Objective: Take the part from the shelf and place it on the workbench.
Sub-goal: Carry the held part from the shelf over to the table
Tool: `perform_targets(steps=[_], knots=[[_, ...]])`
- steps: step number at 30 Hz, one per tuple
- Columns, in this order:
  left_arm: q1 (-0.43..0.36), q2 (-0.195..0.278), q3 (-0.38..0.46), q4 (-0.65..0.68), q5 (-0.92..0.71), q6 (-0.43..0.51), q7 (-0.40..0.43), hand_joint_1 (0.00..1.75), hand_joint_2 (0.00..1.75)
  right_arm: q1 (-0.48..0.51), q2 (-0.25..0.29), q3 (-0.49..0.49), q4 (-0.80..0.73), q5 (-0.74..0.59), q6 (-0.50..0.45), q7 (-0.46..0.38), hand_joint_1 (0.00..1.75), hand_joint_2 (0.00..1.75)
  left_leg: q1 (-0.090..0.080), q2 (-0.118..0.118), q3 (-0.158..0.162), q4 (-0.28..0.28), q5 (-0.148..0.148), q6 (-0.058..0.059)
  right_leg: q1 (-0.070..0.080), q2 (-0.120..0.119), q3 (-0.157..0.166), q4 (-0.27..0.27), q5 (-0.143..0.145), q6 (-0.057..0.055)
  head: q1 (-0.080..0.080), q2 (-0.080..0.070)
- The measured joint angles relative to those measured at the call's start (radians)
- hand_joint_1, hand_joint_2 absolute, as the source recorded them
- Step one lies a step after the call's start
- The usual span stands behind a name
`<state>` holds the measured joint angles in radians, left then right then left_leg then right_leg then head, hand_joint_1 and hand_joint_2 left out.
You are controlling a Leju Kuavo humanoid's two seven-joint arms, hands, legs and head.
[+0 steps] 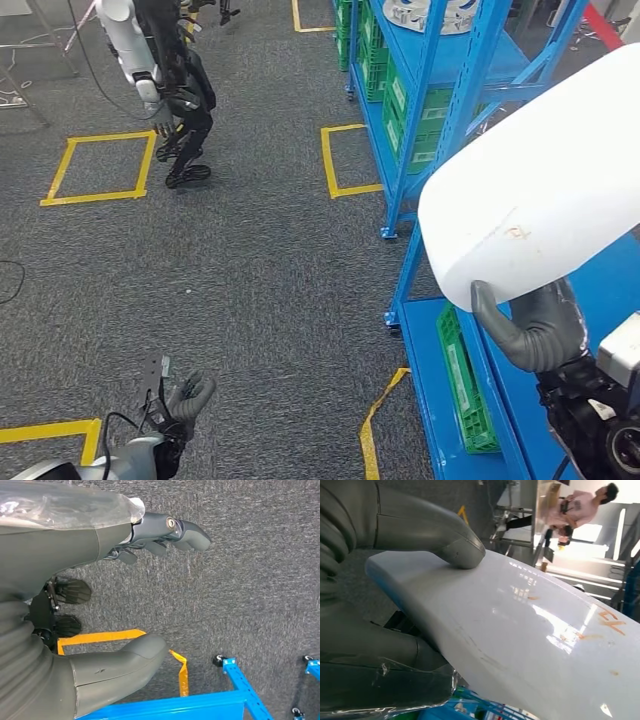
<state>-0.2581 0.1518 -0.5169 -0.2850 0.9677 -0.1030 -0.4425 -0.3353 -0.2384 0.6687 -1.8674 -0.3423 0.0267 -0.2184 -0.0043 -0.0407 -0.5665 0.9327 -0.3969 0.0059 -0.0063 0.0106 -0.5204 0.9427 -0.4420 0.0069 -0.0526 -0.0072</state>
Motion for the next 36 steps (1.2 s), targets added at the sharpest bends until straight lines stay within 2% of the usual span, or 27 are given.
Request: perform_targets(steps=[3,7,15,20,22,23,24,26,27,28,29,30,31,32,33,34,36], knots=[[0.000,-0.001,-0.001,0.000,-0.001,0.000,0.001,0.00,1.75,-0.001,0.000,0.004,0.004,-0.009,-0.004,-0.016,1.75,1.75,0.000,0.000,0.000,0.000,0.000,0.000,0.000,0.000,0.000,0.000,0.000,0.000,0.000,0.000],[-0.011,-0.008,-0.008,0.000,-0.016,0.006,0.018,0.00,1.75,0.012,0.042,0.010,0.056,-0.051,0.007,-0.176,1.75,1.75,0.000,0.000,0.000,0.000,0.000,0.000,0.000,0.000,0.000,0.000,0.000,0.000,0.000,0.000],[-0.013,-0.015,-0.020,0.000,-0.017,0.007,0.020,0.00,1.75,0.055,0.059,0.001,0.091,-0.045,0.057,-0.174,1.75,1.75,0.000,0.000,0.000,0.000,0.000,0.000,0.000,0.000,0.000,0.000,0.000,0.000,0.000,0.000],[-0.016,-0.016,-0.024,0.000,-0.019,0.013,0.021,0.00,1.75,0.072,0.061,-0.013,0.106,-0.038,0.100,-0.172,1.75,1.75,-0.007,0.000,-0.002,0.005,-0.005,0.008,-0.003,0.001,0.001,-0.004,0.000,0.006,-0.001,0.000],[-0.020,-0.016,-0.026,0.000,-0.028,0.025,0.019,0.00,1.75,0.076,0.063,-0.015,0.112,-0.021,0.123,-0.164,1.75,1.75,-0.001,0.000,0.006,-0.006,-0.001,0.013,0.000,0.000,0.001,-0.001,-0.004,0.011,-0.001,0.000],[-0.023,-0.016,-0.027,0.000,-0.036,0.033,0.016,0.00,1.75,0.077,0.064,-0.015,0.114,-0.013,0.131,-0.160,1.75,1.75,0.003,0.001,0.012,-0.013,0.001,0.016,0.001,-0.001,-0.008,0.019,-0.018,0.014,0.001,0.000],[-0.025,-0.016,-0.029,0.000,-0.043,0.040,0.012,0.00,1.75,0.079,0.065,-0.016,0.116,-0.006,0.137,-0.157,1.75,1.75,0.008,0.001,0.017,-0.019,0.003,0.018,0.001,-0.002,-0.027,0.062,-0.042,0.017,0.004,0.000],[-0.028,-0.016,-0.031,0.000,-0.052,0.047,0.003,0.00,1.75,0.083,0.065,-0.017,0.119,0.001,0.143,-0.154,1.75,1.75,0.012,-0.001,0.021,-0.022,0.002,0.020,-0.005,-0.003,-0.096,0.203,-0.105,0.023,0.009,0.000],[-0.028,-0.016,-0.032,0.000,-0.054,0.050,0.000,0.00,1.75,0.087,0.066,-0.017,0.121,0.002,0.144,-0.153,1.75,1.75,0.013,-0.003,0.022,-0.021,0.001,0.019,-0.009,-0.003,-0.131,0.268,-0.126,0.026,0.010,0.000],[-0.028,-0.016,-0.032,0.000,-0.054,0.050,-0.001,0.00,1.75,0.091,0.066,-0.017,0.123,0.003,0.145,-0.152,1.75,1.75,0.014,-0.008,0.022,-0.021,0.000,0.017,-0.012,-0.004,-0.151,0.301,-0.127,0.029,0.010,0.000],[-0.027,-0.016,-0.033,0.000,-0.051,0.046,0.000,0.00,1.75,0.094,0.066,-0.018,0.124,0.003,0.145,-0.151,1.75,1.75,0.016,-0.014,0.024,-0.020,-0.002,0.014,-0.015,-0.004,-0.151,0.294,-0.109,0.031,0.010,0.000],[-0.027,-0.016,-0.033,0.000,-0.046,0.040,0.000,0.00,1.75,0.096,0.066,-0.018,0.125,0.004,0.145,-0.149,1.75,1.75,0.019,-0.021,0.026,-0.017,-0.005,0.010,-0.018,-0.001,-0.131,0.245,-0.073,0.033,0.010,0.000],[-0.027,-0.016,-0.033,0.000,-0.039,0.031,0.000,0.00,1.75,0.097,0.066,-0.020,0.126,0.004,0.145,-0.148,1.75,1.75,0.022,-0.028,0.027,-0.014,-0.009,0.004,-0.021,0.008,-0.099,0.170,-0.031,0.035,0.011,0.000],[-0.027,-0.016,-0.033,0.000,-0.029,0.020,0.000,0.00,1.75,0.097,0.066,-0.021,0.126,0.005,0.145,-0.146,1.75,1.75,0.023,-0.034,0.026,-0.009,-0.012,-0.002,-0.024,0.024,-0.065,0.100,-0.003,0.036,0.012,0.000],[-0.028,-0.016,-0.033,0.000,-0.019,0.011,-0.001,0.00,1.75,0.097,0.066,-0.023,0.127,0.006,0.144,-0.145,1.75,1.75,0.024,-0.041,0.022,-0.004,-0.014,-0.009,-0.026,0.039,-0.039,0.048,0.012,0.036,0.012,0.000],[-0.028,-0.016,-0.033,0.000,-0.009,0.003,-0.001,0.00,1.75,0.098,0.066,-0.024,0.128,0.007,0.144,-0.143,1.75,1.75,0.024,-0.047,0.017,-0.001,-0.014,-0.016,-0.026,0.049,-0.025,0.021,0.014,0.034,0.011,0.000],[-0.026,-0.017,-0.033,0.000,0.005,-0.009,-0.001,0.00,1.75,0.101,0.067,-0.025,0.130,0.009,0.144,-0.142,1.75,1.75,0.026,-0.063,0.010,-0.001,-0.010,-0.030,-0.023,0.043,-0.020,0.016,0.009,0.024,0.009,0.000]])
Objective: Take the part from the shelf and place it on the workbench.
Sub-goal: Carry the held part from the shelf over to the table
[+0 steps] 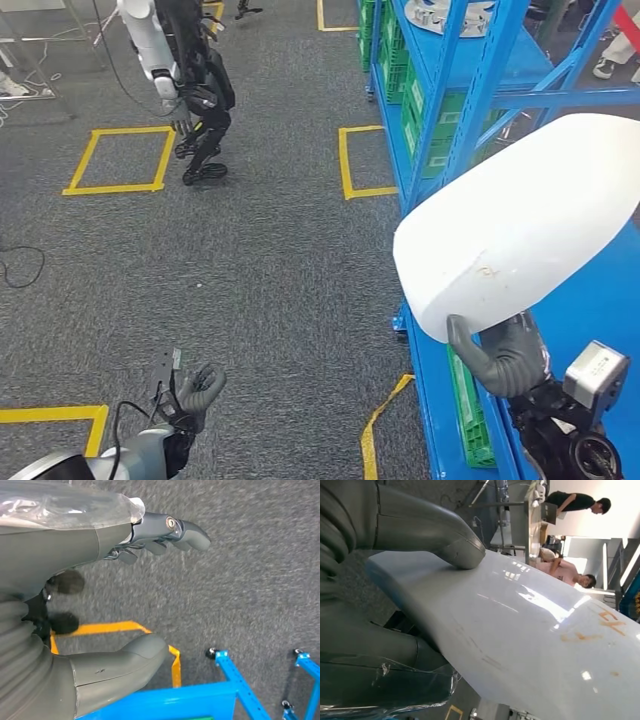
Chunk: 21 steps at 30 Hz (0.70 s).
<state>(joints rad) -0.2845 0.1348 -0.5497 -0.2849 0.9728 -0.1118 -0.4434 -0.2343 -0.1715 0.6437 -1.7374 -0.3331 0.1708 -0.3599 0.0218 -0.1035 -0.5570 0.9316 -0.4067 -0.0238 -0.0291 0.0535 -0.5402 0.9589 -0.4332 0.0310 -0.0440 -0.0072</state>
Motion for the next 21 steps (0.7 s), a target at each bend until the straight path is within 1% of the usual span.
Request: perform_targets(steps=[1,2,3,4,5,6,7,8,9,10,11,12,13,14,15,16,17,18,19,20,21], knots=[[0.002,0.000,0.000,0.000,0.004,-0.003,0.000,0.00,1.75,0.001,0.000,0.000,0.001,0.001,0.000,0.001,1.75,1.75,0.002,-0.001,-0.002,0.002,-0.002,-0.005,0.000,-0.010,0.002,-0.001,0.001,-0.006,-0.001,0.000],[0.002,0.000,0.000,0.000,0.006,-0.005,0.000,0.00,1.75,0.001,0.000,-0.001,0.001,0.001,0.001,0.001,1.75,1.75,0.003,0.012,-0.009,0.017,-0.011,-0.010,0.000,-0.020,0.005,-0.004,0.001,-0.014,-0.003,0.000],[0.001,0.001,0.000,0.000,0.007,-0.005,0.000,0.00,1.75,0.000,0.001,-0.002,0.001,0.002,0.001,0.001,1.75,1.75,0.002,0.032,-0.028,0.055,-0.032,-0.013,-0.001,-0.031,0.008,-0.008,0.002,-0.022,-0.006,0.000],[0.000,0.002,0.000,0.000,0.006,-0.005,0.000,0.00,1.75,0.000,0.001,-0.003,0.001,0.002,0.001,0.001,1.75,1.75,0.002,0.058,-0.059,0.117,-0.061,-0.015,0.001,-0.042,0.010,-0.010,0.001,-0.028,-0.011,0.000],[-0.002,0.002,0.000,0.000,0.005,-0.005,0.001,0.00,1.75,0.001,0.001,-0.003,0.002,0.002,0.002,0.002,1.75,1.75,0.000,0.078,-0.101,0.194,-0.092,-0.017,0.003,-0.054,0.010,-0.010,0.000,-0.033,-0.015,0.000],[-0.002,0.000,0.000,0.000,0.002,-0.005,0.001,0.00,1.75,0.002,0.001,-0.003,0.003,0.003,0.003,0.002,1.75,1.75,0.000,0.087,-0.141,0.266,-0.116,-0.018,0.006,-0.065,0.010,-0.010,-0.001,-0.036,-0.018,0.000],[-0.001,0.000,0.000,0.000,0.000,-0.005,0.002,0.00,1.75,0.004,0.001,-0.002,0.004,0.004,0.003,0.003,1.75,1.75,0.000,0.092,-0.167,0.309,-0.123,-0.018,0.008,-0.077,0.011,-0.010,-0.003,-0.037,-0.020,0.000],[-0.001,-0.001,0.000,0.000,-0.003,-0.004,0.003,0.00,1.75,0.004,0.001,-0.002,0.005,0.005,0.004,0.004,1.75,1.75,0.000,0.094,-0.173,0.313,-0.111,-0.018,0.010,-0.087,0.012,-0.010,-0.004,-0.038,-0.021,0.000],[-0.001,-0.002,0.000,0.000,-0.004,-0.004,0.005,0.00,1.75,0.005,0.001,-0.002,0.005,0.006,0.004,0.005,1.75,1.75,0.000,0.098,-0.156,0.273,-0.081,-0.015,0.011,-0.097,0.013,-0.010,-0.006,-0.038,-0.023,0.000],[-0.001,-0.001,0.000,0.000,-0.005,-0.004,0.006,0.00,1.75,0.005,0.001,-0.002,0.005,0.008,0.005,0.006,1.75,1.75,-0.001,0.107,-0.122,0.202,-0.042,-0.012,0.012,-0.106,0.016,-0.010,-0.008,-0.037,-0.024,0.000],[-0.003,0.000,0.000,0.000,-0.007,-0.003,0.007,0.00,1.75,0.004,0.001,-0.003,0.005,0.009,0.006,0.007,1.75,1.75,-0.004,0.126,-0.083,0.123,-0.012,-0.008,0.015,-0.115,0.019,-0.010,-0.011,-0.033,-0.026,0.000],[-0.005,0.000,0.000,0.000,-0.008,-0.003,0.008,0.00,1.75,0.004,0.001,-0.003,0.005,0.010,0.007,0.008,1.75,1.75,-0.008,0.141,-0.053,0.062,0.009,-0.003,0.018,-0.122,0.022,-0.009,-0.014,-0.029,-0.027,0.000],[-0.008,0.000,0.000,0.000,-0.009,-0.003,0.009,0.00,1.75,0.003,0.001,-0.003,0.005,0.011,0.007,0.009,1.75,1.75,-0.013,0.151,-0.035,0.025,0.018,0.002,0.020,-0.129,0.023,-0.009,-0.018,-0.024,-0.027,0.000],[-0.010,-0.001,0.000,0.000,-0.010,-0.003,0.011,0.00,1.75,0.002,0.001,-0.003,0.005,0.011,0.008,0.009,1.75,1.75,-0.017,0.153,-0.031,0.013,0.015,0.007,0.023,-0.137,0.025,-0.009,-0.021,-0.019,-0.025,0.000],[-0.010,-0.001,0.000,0.000,-0.010,-0.003,0.013,0.00,1.75,0.001,0.001,-0.003,0.005,0.012,0.008,0.009,1.75,1.75,-0.018,0.142,-0.032,0.013,0.015,0.013,0.023,-0.145,0.028,-0.010,-0.023,-0.014,-0.023,0.000],[-0.010,-0.001,0.000,0.000,-0.010,-0.002,0.015,0.00,1.75,0.001,0.001,-0.003,0.005,0.012,0.009,0.010,1.75,1.75,-0.017,0.132,-0.031,0.012,0.015,0.017,0.021,-0.147,0.027,-0.008,-0.027,-0.008,-0.020,0.000],[-0.009,-0.001,0.000,0.000,-0.010,-0.002,0.016,0.00,1.75,0.001,0.001,-0.003,0.005,0.012,0.009,0.010,1.75,1.75,-0.015,0.123,-0.029,0.010,0.016,0.023,0.019,-0.137,0.024,0.004,-0.039,-0.003,-0.018,0.000],[-0.010,-0.001,0.000,0.000,-0.010,-0.002,0.017,0.00,1.75,0.000,0.001,-0.004,0.005,0.012,0.009,0.009,1.75,1.75,-0.012,0.115,-0.027,0.009,0.017,0.028,0.016,-0.118,0.011,0.035,-0.059,0.002,-0.015,0.000],[-0.010,-0.001,0.000,0.000,-0.010,-0.002,0.017,0.00,1.75,0.001,0.001,-0.004,0.005,0.012,0.009,0.009,1.75,1.75,-0.010,0.107,-0.025,0.008,0.017,0.033,0.015,-0.094,-0.014,0.089,-0.088,0.005,-0.012,0.000],[-0.011,-0.001,0.000,0.000,-0.010,-0.002,0.018,0.00,1.75,0.001,0.001,-0.004,0.006,0.012,0.009,0.009,1.75,1.75,-0.011,0.098,-0.024,0.008,0.016,0.036,0.014,-0.073,-0.047,0.162,-0.122,0.007,-0.008,0.000],[-0.012,-0.002,0.000,0.000,-0.010,-0.002,0.018,0.00,1.75,0.003,0.001,-0.004,0.007,0.012,0.009,0.009,1.75,1.75,-0.012,0.089,-0.023,0.008,0.015,0.039,0.014,-0.063,-0.085,0.238,-0.150,0.008,-0.007,0.000]])
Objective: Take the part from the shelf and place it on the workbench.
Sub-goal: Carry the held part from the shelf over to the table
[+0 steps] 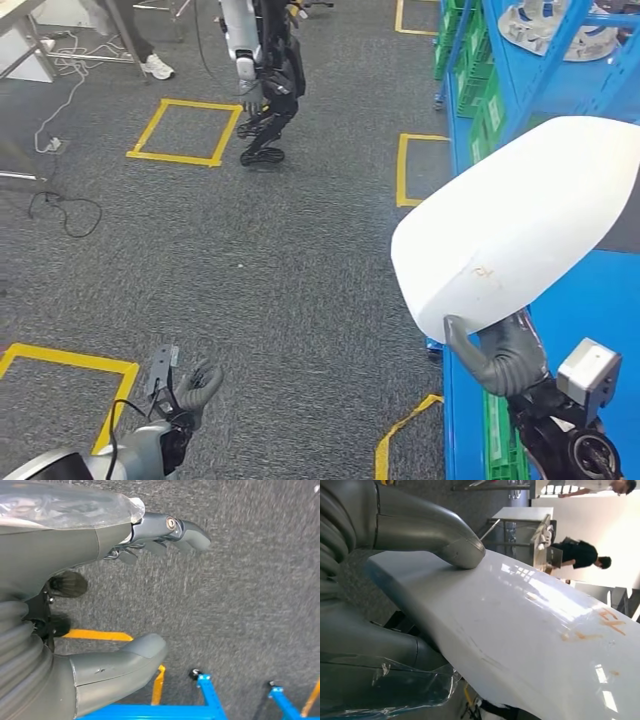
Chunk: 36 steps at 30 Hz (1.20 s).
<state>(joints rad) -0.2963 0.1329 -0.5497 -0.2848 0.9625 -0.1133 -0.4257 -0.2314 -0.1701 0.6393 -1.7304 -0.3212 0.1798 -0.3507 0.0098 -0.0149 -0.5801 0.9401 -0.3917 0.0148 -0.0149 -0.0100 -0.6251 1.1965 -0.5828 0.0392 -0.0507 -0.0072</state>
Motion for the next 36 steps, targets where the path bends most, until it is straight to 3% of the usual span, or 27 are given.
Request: perform_targets(steps=[1,2,3,4,6,8,10,12,14,16,17,18,21,23,25,27,28,30,31,32,33,34,36], knots=[[0.000,-0.001,0.000,0.000,0.000,0.000,0.000,0.00,1.75,0.002,0.000,0.000,0.001,0.000,0.000,0.000,1.75,1.75,-0.001,-0.011,0.001,0.000,-0.001,0.001,0.000,0.004,-0.030,0.054,-0.013,0.000,0.001,0.000],[0.000,-0.001,0.000,0.000,0.000,0.000,0.000,0.00,1.75,0.004,0.000,0.000,0.002,0.000,0.000,0.000,1.75,1.75,-0.002,-0.024,0.003,0.001,-0.002,0.002,0.001,0.006,-0.044,0.072,-0.004,-0.002,0.001,0.000],[0.001,-0.002,0.000,0.000,0.000,0.000,0.000,0.00,1.75,0.005,0.000,0.000,0.002,0.000,0.000,0.000,1.75,1.75,-0.003,-0.037,0.006,0.001,-0.003,0.003,0.001,0.008,-0.038,0.045,0.025,-0.005,0.001,0.000],[0.001,-0.003,0.000,0.000,0.000,0.000,0.000,0.00,1.75,0.005,0.000,0.000,0.002,0.000,0.000,0.000,1.75,1.75,-0.004,-0.050,0.010,0.001,-0.005,0.002,0.003,0.016,-0.013,-0.019,0.069,-0.011,0.001,0.000],[0.000,-0.006,0.000,0.000,0.000,0.001,0.000,0.00,1.75,0.004,0.000,0.000,0.002,0.002,0.003,-0.001,1.75,1.75,-0.004,-0.072,0.014,0.002,-0.007,-0.002,0.004,0.053,0.049,-0.163,0.140,-0.026,0.002,0.000],[0.000,-0.008,0.000,0.000,0.000,0.004,0.000,0.00,1.75,0.001,0.000,-0.001,0.003,0.005,0.008,-0.004,1.75,1.75,-0.001,-0.090,0.008,0.003,-0.006,-0.011,0.006,0.075,0.081,-0.230,0.154,-0.036,0.004,0.000],[0.003,-0.006,0.000,0.000,0.000,0.006,0.000,0.00,1.75,-0.002,0.001,-0.001,0.003,0.008,0.012,-0.007,1.75,1.75,0.001,-0.104,0.001,0.001,-0.003,-0.023,0.004,0.060,0.090,-0.244,0.152,-0.039,0.006,0.000],[0.005,-0.005,0.000,0.000,-0.001,0.009,0.000,0.00,1.75,-0.005,0.002,-0.002,0.004,0.014,0.014,-0.009,1.75,1.75,-0.002,-0.075,-0.012,0.030,-0.022,-0.032,-0.003,0.040,0.100,-0.260,0.157,-0.045,0.002,0.000],[0.001,-0.005,0.000,0.000,-0.002,0.013,0.000,0.00,1.75,-0.008,0.004,-0.005,0.005,0.022,0.015,-0.009,1.75,1.75,-0.002,-0.022,-0.069,0.142,-0.078,-0.041,-0.004,0.017,0.105,-0.269,0.159,-0.052,-0.007,0.000],[0.000,-0.005,0.000,0.000,-0.002,0.017,0.001,0.00,1.75,-0.007,0.004,-0.006,0.006,0.029,0.015,-0.009,1.75,1.75,0.004,-0.001,-0.142,0.276,-0.127,-0.050,-0.003,-0.006,0.105,-0.269,0.158,-0.054,-0.013,0.000],[0.001,-0.005,0.000,0.000,-0.002,0.018,0.002,0.00,1.75,-0.006,0.004,-0.006,0.007,0.031,0.015,-0.008,1.75,1.75,0.007,0.004,-0.159,0.305,-0.128,-0.054,-0.004,-0.017,0.105,-0.268,0.156,-0.053,-0.014,0.000],[0.003,-0.006,0.000,0.000,-0.003,0.019,0.002,0.00,1.75,-0.006,0.004,-0.006,0.008,0.031,0.015,-0.008,1.75,1.75,0.010,0.008,-0.154,0.290,-0.109,-0.058,-0.005,-0.028,0.105,-0.267,0.154,-0.051,-0.015,0.000],[0.001,-0.004,0.000,0.000,-0.005,0.022,0.003,0.00,1.75,-0.007,0.004,-0.007,0.009,0.031,0.013,-0.009,1.75,1.75,0.013,0.052,-0.050,0.086,-0.013,-0.062,-0.005,-0.056,0.108,-0.258,0.143,-0.035,-0.023,0.000],[-0.002,-0.005,0.000,0.000,-0.009,0.024,0.003,0.00,1.75,-0.007,0.004,-0.009,0.010,0.033,0.012,-0.008,1.75,1.75,0.009,0.069,-0.013,0.013,0.005,-0.051,0.001,-0.071,0.110,-0.251,0.133,-0.023,-0.023,0.000],[-0.002,-0.006,0.000,0.000,-0.012,0.028,0.003,0.00,1.75,-0.007,0.004,-0.011,0.009,0.036,0.011,-0.006,1.75,1.75,0.007,0.051,-0.014,0.011,0.001,-0.034,0.002,-0.085,0.115,-0.250,0.127,-0.012,-0.017,0.000],[-0.001,-0.008,0.000,0.000,-0.017,0.033,0.005,0.00,1.75,-0.006,0.004,-0.013,0.008,0.039,0.008,-0.003,1.75,1.75,0.009,0.034,-0.012,0.009,0.000,-0.020,-0.003,-0.063,0.108,-0.226,0.104,-0.001,-0.011,0.000],[-0.002,-0.009,0.000,0.000,-0.021,0.035,0.006,0.00,1.75,-0.003,0.004,-0.015,0.006,0.040,0.005,-0.002,1.75,1.75,0.011,0.026,-0.010,0.008,0.001,-0.014,-0.005,-0.042,0.090,-0.184,0.078,0.002,-0.008,0.000],[-0.006,-0.012,0.000,0.000,-0.030,0.041,0.012,0.00,1.75,0.008,0.004,-0.020,0.002,0.044,-0.002,0.001,1.75,1.75,0.010,0.009,-0.009,0.008,0.000,-0.006,-0.004,-0.004,0.024,-0.044,0.011,0.003,-0.002,0.000],[-0.007,-0.014,-0.001,0.000,-0.035,0.045,0.016,0.00,1.75,0.017,0.004,-0.022,0.001,0.047,-0.005,0.004,1.75,1.75,0.008,-0.002,-0.009,0.008,0.000,-0.004,-0.004,0.002,-0.009,0.025,-0.012,0.003,0.000,0.000],[-0.007,-0.016,-0.001,0.000,-0.041,0.050,0.019,0.00,1.75,0.025,0.004,-0.023,0.000,0.051,-0.008,0.006,1.75,1.75,0.006,-0.014,-0.008,0.009,-0.001,-0.003,-0.003,0.005,-0.031,0.064,-0.018,0.001,0.001,0.000],[-0.007,-0.018,-0.001,0.000,-0.046,0.055,0.021,0.00,1.75,0.033,0.004,-0.024,-0.001,0.054,-0.010,0.008,1.75,1.75,0.004,-0.027,-0.006,0.009,-0.002,-0.003,-0.003,0.007,-0.035,0.062,-0.001,-0.002,0.001,0.000],[-0.007,-0.020,-0.002,0.000,-0.050,0.060,0.022,0.00,1.75,0.038,0.004,-0.025,-0.003,0.056,-0.012,0.010,1.75,1.75,0.004,-0.040,-0.003,0.010,-0.003,-0.003,-0.003,0.011,-0.021,0.020,0.034,-0.007,0.001,0.000],[-0.009,-0.024,-0.006,0.000,-0.055,0.062,0.025,0.00,1.75,0.042,0.004,-0.027,-0.010,0.058,-0.016,0.011,1.75,1.75,0.002,-0.062,0.001,0.011,-0.005,-0.007,-0.003,0.046,0.036,-0.122,0.115,-0.020,0.002,0.000]])
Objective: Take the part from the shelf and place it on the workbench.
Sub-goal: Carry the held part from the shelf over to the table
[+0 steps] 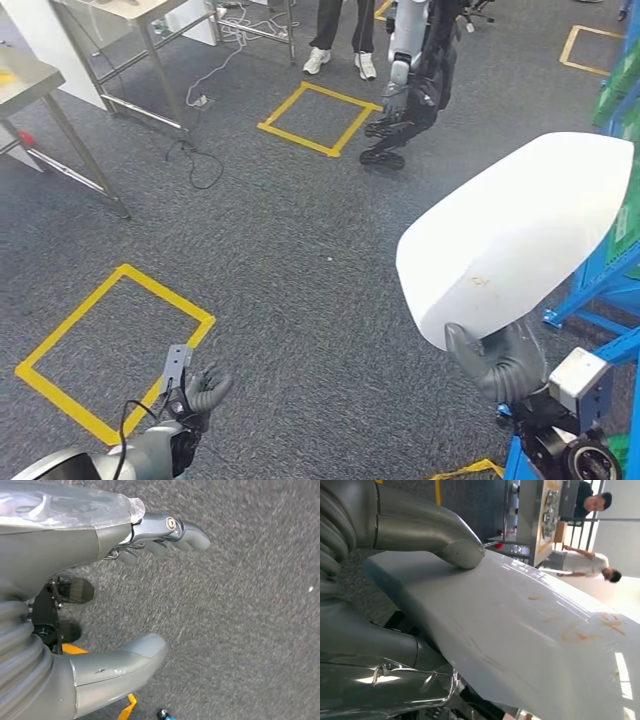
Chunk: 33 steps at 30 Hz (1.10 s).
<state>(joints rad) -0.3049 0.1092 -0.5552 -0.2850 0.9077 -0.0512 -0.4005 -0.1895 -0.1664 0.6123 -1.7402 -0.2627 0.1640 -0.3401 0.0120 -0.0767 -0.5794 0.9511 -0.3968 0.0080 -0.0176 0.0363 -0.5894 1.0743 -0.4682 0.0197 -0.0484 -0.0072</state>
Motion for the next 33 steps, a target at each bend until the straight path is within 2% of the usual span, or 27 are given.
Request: perform_targets(steps=[1,2,3,4,5,7,9,10,11,12,13,15,16,17,18,20,22,24,25,26,27,28,29,31,32,33], knots=[[-0.002,-0.001,-0.001,0.000,0.002,-0.006,0.006,0.00,1.75,0.001,0.000,-0.001,-0.003,0.001,-0.002,0.000,1.75,1.75,0.000,-0.009,-0.001,0.001,-0.001,-0.003,0.000,0.018,0.024,-0.058,0.021,-0.004,0.000,0.000],[-0.003,-0.002,-0.002,0.000,0.007,-0.016,0.013,0.00,1.75,0.002,0.000,-0.003,-0.005,0.002,-0.004,0.000,1.75,1.75,0.000,-0.017,-0.004,0.002,0.000,-0.008,0.000,0.031,0.041,-0.092,0.027,-0.007,0.001,0.000],[-0.003,-0.002,-0.003,0.000,0.014,-0.030,0.020,0.00,1.75,0.003,0.000,-0.003,-0.007,0.003,-0.005,0.001,1.75,1.75,0.001,-0.026,-0.008,0.001,0.003,-0.014,0.001,0.033,0.048,-0.104,0.022,-0.008,0.000,0.000],[-0.003,-0.002,-0.003,0.000,0.021,-0.043,0.026,0.00,1.75,0.004,0.000,-0.004,-0.009,0.004,-0.006,0.001,1.75,1.75,0.002,-0.036,-0.011,-0.001,0.006,-0.020,0.000,0.025,0.054,-0.112,0.021,-0.010,-0.001,0.000],[-0.001,-0.002,-0.003,0.000,0.026,-0.054,0.028,0.00,1.75,0.004,0.000,-0.003,-0.012,0.006,-0.007,0.002,1.75,1.75,0.003,-0.035,-0.013,0.000,0.005,-0.026,-0.001,0.014,0.059,-0.117,0.023,-0.013,-0.003,0.000],[-0.002,-0.002,-0.003,0.000,0.030,-0.066,0.031,0.00,1.75,0.005,0.000,-0.005,-0.017,0.010,-0.011,0.002,1.75,1.75,0.000,0.003,-0.034,0.043,-0.021,-0.035,-0.005,-0.007,0.067,-0.129,0.029,-0.022,-0.010,0.000],[-0.006,-0.003,-0.004,0.000,0.030,-0.071,0.031,0.00,1.75,0.009,0.000,-0.009,-0.020,0.012,-0.016,0.004,1.75,1.75,0.000,0.051,-0.097,0.170,-0.083,-0.042,-0.002,-0.030,0.070,-0.133,0.030,-0.028,-0.016,0.000],[-0.008,-0.005,-0.004,0.000,0.030,-0.073,0.031,0.00,1.75,0.012,0.000,-0.010,-0.021,0.012,-0.017,0.005,1.75,1.75,0.002,0.061,-0.135,0.241,-0.109,-0.045,-0.001,-0.043,0.070,-0.133,0.029,-0.029,-0.017,0.000],[-0.007,-0.006,-0.005,0.000,0.029,-0.074,0.032,0.00,1.75,0.015,0.000,-0.011,-0.022,0.012,-0.019,0.006,1.75,1.75,0.003,0.066,-0.161,0.289,-0.120,-0.047,0.000,-0.054,0.070,-0.133,0.028,-0.030,-0.018,0.000],[-0.007,-0.007,-0.007,0.000,0.028,-0.075,0.032,0.00,1.75,0.018,0.000,-0.012,-0.023,0.012,-0.021,0.008,1.75,1.75,0.005,0.069,-0.169,0.299,-0.112,-0.049,0.000,-0.065,0.070,-0.133,0.027,-0.030,-0.019,0.000],[-0.007,-0.008,-0.008,0.000,0.027,-0.075,0.033,0.00,1.75,0.020,0.000,-0.012,-0.025,0.012,-0.023,0.010,1.75,1.75,0.006,0.073,-0.153,0.266,-0.087,-0.049,0.000,-0.075,0.071,-0.132,0.026,-0.028,-0.020,0.000],[-0.010,-0.008,-0.010,0.000,0.027,-0.076,0.033,0.00,1.75,0.021,0.000,-0.013,-0.031,0.012,-0.025,0.011,1.75,1.75,0.005,0.101,-0.079,0.124,-0.021,-0.047,0.002,-0.092,0.075,-0.131,0.020,-0.021,-0.023,0.000],[-0.012,-0.008,-0.010,0.000,0.027,-0.077,0.033,0.00,1.75,0.021,0.000,-0.015,-0.034,0.012,-0.025,0.011,1.75,1.75,0.003,0.114,-0.046,0.059,0.001,-0.042,0.004,-0.100,0.076,-0.129,0.017,-0.016,-0.026,0.000],[-0.015,-0.009,-0.011,0.000,0.027,-0.078,0.033,0.00,1.75,0.021,0.000,-0.016,-0.037,0.012,-0.025,0.012,1.75,1.75,0.001,0.123,-0.026,0.019,0.011,-0.036,0.007,-0.107,0.078,-0.128,0.013,-0.012,-0.026,0.000],[-0.016,-0.009,-0.011,0.000,0.027,-0.079,0.033,0.00,1.75,0.021,0.000,-0.017,-0.040,0.012,-0.025,0.014,1.75,1.75,-0.002,0.124,-0.019,0.004,0.010,-0.029,0.010,-0.115,0.079,-0.127,0.010,-0.007,-0.024,0.000],[-0.013,-0.010,-0.012,0.000,0.030,-0.081,0.032,0.00,1.75,0.022,-0.001,-0.018,-0.048,0.011,-0.026,0.021,1.75,1.75,-0.003,0.105,-0.018,0.000,0.010,-0.015,0.008,-0.124,0.082,-0.125,0.003,0.004,-0.018,0.000],[-0.011,-0.009,-0.012,0.000,0.036,-0.081,0.029,0.00,1.75,0.021,-0.003,-0.018,-0.057,0.010,-0.026,0.026,1.75,1.75,0.000,0.089,-0.015,-0.004,0.011,-0.002,0.003,-0.097,0.066,-0.085,-0.029,0.014,-0.013,0.000],[-0.011,-0.009,-0.012,0.000,0.043,-0.081,0.026,0.00,1.75,0.020,-0.005,-0.016,-0.062,0.008,-0.027,0.030,1.75,1.75,0.001,0.074,-0.014,-0.006,0.012,0.006,0.001,-0.056,0.012,0.039,-0.094,0.019,-0.006,0.000],[-0.010,-0.008,-0.012,0.000,0.045,-0.081,0.025,0.00,1.75,0.020,-0.005,-0.015,-0.063,0.008,-0.027,0.031,1.75,1.75,0.001,0.064,-0.014,-0.006,0.012,0.008,0.001,-0.047,-0.023,0.114,-0.125,0.020,-0.003,0.000],[-0.009,-0.008,-0.012,0.000,0.048,-0.081,0.024,0.00,1.75,0.020,-0.005,-0.012,-0.063,0.007,-0.027,0.032,1.75,1.75,0.000,0.054,-0.014,-0.005,0.012,0.009,0.001,-0.043,-0.051,0.170,-0.141,0.020,-0.003,0.000],[-0.008,-0.007,-0.012,0.000,0.051,-0.082,0.024,0.00,1.75,0.019,-0.005,-0.010,-0.063,0.007,-0.026,0.032,1.75,1.75,-0.001,0.042,-0.013,-0.005,0.012,0.009,0.001,-0.041,-0.063,0.190,-0.136,0.018,-0.002,0.000],[-0.006,-0.006,-0.012,0.000,0.054,-0.082,0.024,0.00,1.75,0.017,-0.005,-0.007,-0.063,0.006,-0.023,0.031,1.75,1.75,-0.001,0.029,-0.012,-0.005,0.012,0.009,0.001,-0.039,-0.055,0.166,-0.110,0.016,-0.001,0.000],[-0.006,-0.005,-0.012,0.000,0.058,-0.083,0.024,0.00,1.75,0.014,-0.005,-0.005,-0.062,0.005,-0.019,0.028,1.75,1.75,-0.001,0.016,-0.010,-0.004,0.011,0.008,0.001,-0.031,-0.030,0.105,-0.069,0.011,-0.001,0.000],[-0.006,-0.004,-0.012,0.000,0.062,-0.084,0.024,0.00,1.75,0.007,-0.005,-0.001,-0.061,0.004,-0.013,0.024,1.75,1.75,-0.001,-0.007,-0.010,-0.002,0.012,0.004,0.000,0.013,0.032,-0.038,0.002,-0.001,0.001,0.000],[-0.006,-0.003,-0.012,0.000,0.063,-0.084,0.024,0.00,1.75,0.003,-0.005,0.001,-0.060,0.004,-0.012,0.023,1.75,1.75,0.000,-0.017,-0.015,-0.001,0.014,-0.001,0.000,0.032,0.053,-0.085,0.016,-0.006,0.002,0.000],[-0.006,-0.001,-0.012,0.000,0.063,-0.084,0.024,0.00,1.75,0.001,-0.005,0.003,-0.060,0.004,-0.011,0.023,1.75,1.75,0.002,-0.026,-0.022,-0.001,0.018,-0.008,0.001,0.043,0.062,-0.106,0.017,-0.008,0.003,0.000]])
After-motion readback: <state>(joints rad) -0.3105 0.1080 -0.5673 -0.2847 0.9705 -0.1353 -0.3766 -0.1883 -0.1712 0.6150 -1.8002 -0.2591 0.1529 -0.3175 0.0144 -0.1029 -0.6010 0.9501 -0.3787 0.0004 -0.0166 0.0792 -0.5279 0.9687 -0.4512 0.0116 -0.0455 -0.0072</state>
